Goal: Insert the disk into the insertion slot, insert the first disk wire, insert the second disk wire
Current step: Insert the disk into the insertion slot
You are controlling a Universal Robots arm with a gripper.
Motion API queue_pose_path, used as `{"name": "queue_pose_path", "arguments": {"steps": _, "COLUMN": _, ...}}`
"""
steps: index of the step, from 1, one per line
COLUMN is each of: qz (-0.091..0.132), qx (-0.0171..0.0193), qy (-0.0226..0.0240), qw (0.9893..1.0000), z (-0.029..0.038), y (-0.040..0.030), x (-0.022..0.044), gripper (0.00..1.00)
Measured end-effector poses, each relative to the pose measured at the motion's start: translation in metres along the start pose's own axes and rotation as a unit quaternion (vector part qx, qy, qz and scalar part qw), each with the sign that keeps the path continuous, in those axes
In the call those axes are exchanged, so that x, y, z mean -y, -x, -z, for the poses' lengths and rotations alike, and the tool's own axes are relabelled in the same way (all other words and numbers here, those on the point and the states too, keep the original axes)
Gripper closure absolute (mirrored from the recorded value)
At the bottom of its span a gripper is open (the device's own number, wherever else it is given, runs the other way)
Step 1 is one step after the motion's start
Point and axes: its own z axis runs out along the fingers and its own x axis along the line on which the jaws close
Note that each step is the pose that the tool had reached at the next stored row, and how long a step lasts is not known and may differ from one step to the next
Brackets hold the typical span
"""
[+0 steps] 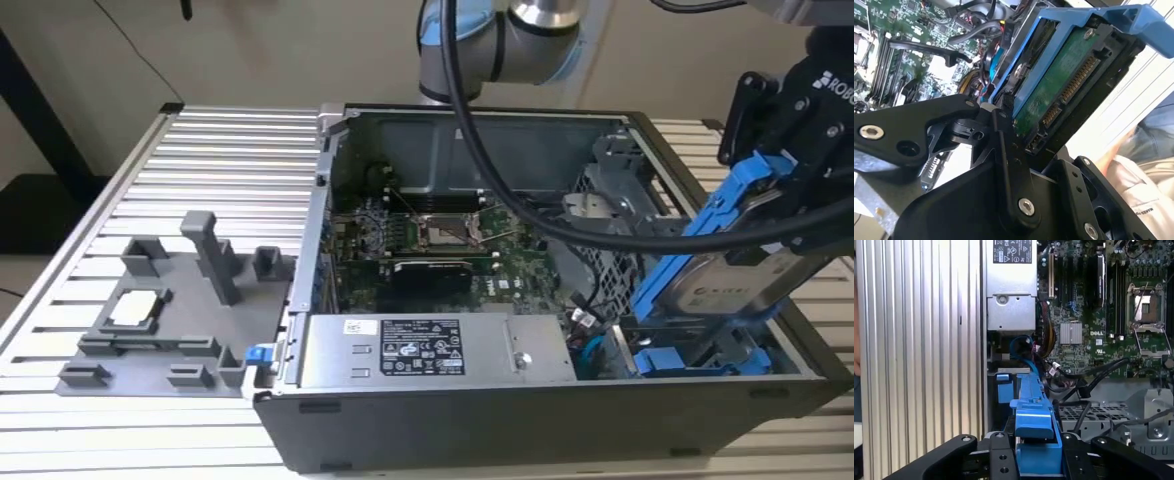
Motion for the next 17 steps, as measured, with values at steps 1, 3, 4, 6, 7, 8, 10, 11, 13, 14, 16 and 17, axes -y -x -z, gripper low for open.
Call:
{"name": "queue_pose_path", "arguments": {"steps": 1, "qz": 0.002, "qx": 0.0001, "qy": -0.0003, "qw": 1.0, "z": -0.0012, "y": -0.0002, "x": 0.0001, "gripper": 0.67}}
{"name": "queue_pose_path", "arguments": {"steps": 3, "qz": 0.005, "qx": -0.0001, "qy": -0.0005, "qw": 1.0, "z": -0.0035, "y": -0.0006, "x": 0.0001, "gripper": 0.67}}
{"name": "queue_pose_path", "arguments": {"steps": 4, "qz": 0.006, "qx": -0.0002, "qy": -0.0007, "qw": 1.0, "z": -0.0045, "y": -0.0007, "x": 0.0001, "gripper": 0.67}}
{"name": "queue_pose_path", "arguments": {"steps": 6, "qz": 0.006, "qx": -0.0002, "qy": -0.001, "qw": 1.0, "z": -0.0069, "y": -0.0007, "x": 0.0001, "gripper": 0.67}}
{"name": "queue_pose_path", "arguments": {"steps": 7, "qz": 0.006, "qx": -0.0001, "qy": -0.0012, "qw": 1.0, "z": -0.0082, "y": -0.0008, "x": 0.0002, "gripper": 0.67}}
{"name": "queue_pose_path", "arguments": {"steps": 8, "qz": 0.007, "qx": -0.0001, "qy": -0.0013, "qw": 1.0, "z": -0.0092, "y": -0.0008, "x": 0.0002, "gripper": 0.67}}
{"name": "queue_pose_path", "arguments": {"steps": 10, "qz": 0.007, "qx": -0.0001, "qy": -0.0014, "qw": 1.0, "z": -0.0113, "y": -0.0009, "x": 0.0003, "gripper": 0.67}}
{"name": "queue_pose_path", "arguments": {"steps": 11, "qz": 0.007, "qx": -0.0001, "qy": -0.0014, "qw": 1.0, "z": -0.0121, "y": -0.001, "x": 0.0003, "gripper": 0.67}}
{"name": "queue_pose_path", "arguments": {"steps": 13, "qz": 0.007, "qx": -0.0001, "qy": -0.0014, "qw": 1.0, "z": -0.013, "y": -0.0021, "x": 0.0003, "gripper": 0.67}}
{"name": "queue_pose_path", "arguments": {"steps": 14, "qz": 0.007, "qx": 0.0, "qy": -0.0014, "qw": 1.0, "z": -0.0137, "y": -0.0023, "x": 0.0003, "gripper": 0.67}}
{"name": "queue_pose_path", "arguments": {"steps": 16, "qz": 0.007, "qx": -0.0001, "qy": -0.0014, "qw": 1.0, "z": -0.0151, "y": -0.0028, "x": 0.0003, "gripper": 0.67}}
{"name": "queue_pose_path", "arguments": {"steps": 17, "qz": 0.007, "qx": -0.0001, "qy": -0.0014, "qw": 1.0, "z": -0.0159, "y": -0.003, "x": 0.0004, "gripper": 0.67}}
